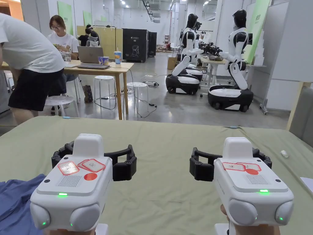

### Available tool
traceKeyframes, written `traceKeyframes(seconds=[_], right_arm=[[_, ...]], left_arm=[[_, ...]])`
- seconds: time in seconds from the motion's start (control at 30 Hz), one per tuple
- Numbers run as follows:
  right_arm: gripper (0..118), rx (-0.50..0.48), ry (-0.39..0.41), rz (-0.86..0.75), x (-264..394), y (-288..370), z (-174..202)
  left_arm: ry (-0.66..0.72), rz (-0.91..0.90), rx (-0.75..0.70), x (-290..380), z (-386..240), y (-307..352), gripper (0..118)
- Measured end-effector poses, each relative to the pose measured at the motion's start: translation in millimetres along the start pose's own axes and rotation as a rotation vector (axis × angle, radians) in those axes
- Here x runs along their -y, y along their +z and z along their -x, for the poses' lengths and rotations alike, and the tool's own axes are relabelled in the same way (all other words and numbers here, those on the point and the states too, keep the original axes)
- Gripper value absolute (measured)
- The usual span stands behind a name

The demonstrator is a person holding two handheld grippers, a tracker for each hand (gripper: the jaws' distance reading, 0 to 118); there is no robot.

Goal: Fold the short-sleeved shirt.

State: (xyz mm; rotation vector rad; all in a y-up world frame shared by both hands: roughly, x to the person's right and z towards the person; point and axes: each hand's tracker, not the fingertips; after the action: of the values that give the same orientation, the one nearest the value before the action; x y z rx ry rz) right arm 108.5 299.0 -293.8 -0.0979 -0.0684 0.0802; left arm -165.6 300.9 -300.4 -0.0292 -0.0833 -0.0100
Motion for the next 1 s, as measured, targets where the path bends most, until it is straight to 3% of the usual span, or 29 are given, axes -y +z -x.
traceKeyframes(seconds=[0.47, 0.5, 0.53, 0.6, 0.63, 0.87, 1.0], right_arm=[[115, 0.01, 0.009, 0.005, 4, 0, -1], [99, 0.008, 0.005, 0.007, 4, 0, -3], [76, 0.007, -0.004, 0.001, 5, 0, -4], [11, 0.044, -0.003, 0.002, 6, 0, -4], [1, 0.069, 0.004, 0.001, 8, -1, -4], [0, 0.06, -0.007, 0.009, 5, 2, -9], [0, -0.026, -0.013, 0.002, -1, -9, 27]], left_arm=[[-0.009, 0.003, 0.002, 4, -3, -1, 116], [-0.01, 0.005, 0.008, 4, -3, -1, 105], [-0.006, 0.003, 0.023, 4, -3, 0, 81], [0.001, 0.014, 0.033, 5, -3, -2, 2], [-0.02, 0.023, -0.013, 6, -7, -5, 0], [-0.018, 0.017, 0.011, 7, -10, -7, 0], [-0.035, 0.004, -0.046, 5, 19, 8, 0]])
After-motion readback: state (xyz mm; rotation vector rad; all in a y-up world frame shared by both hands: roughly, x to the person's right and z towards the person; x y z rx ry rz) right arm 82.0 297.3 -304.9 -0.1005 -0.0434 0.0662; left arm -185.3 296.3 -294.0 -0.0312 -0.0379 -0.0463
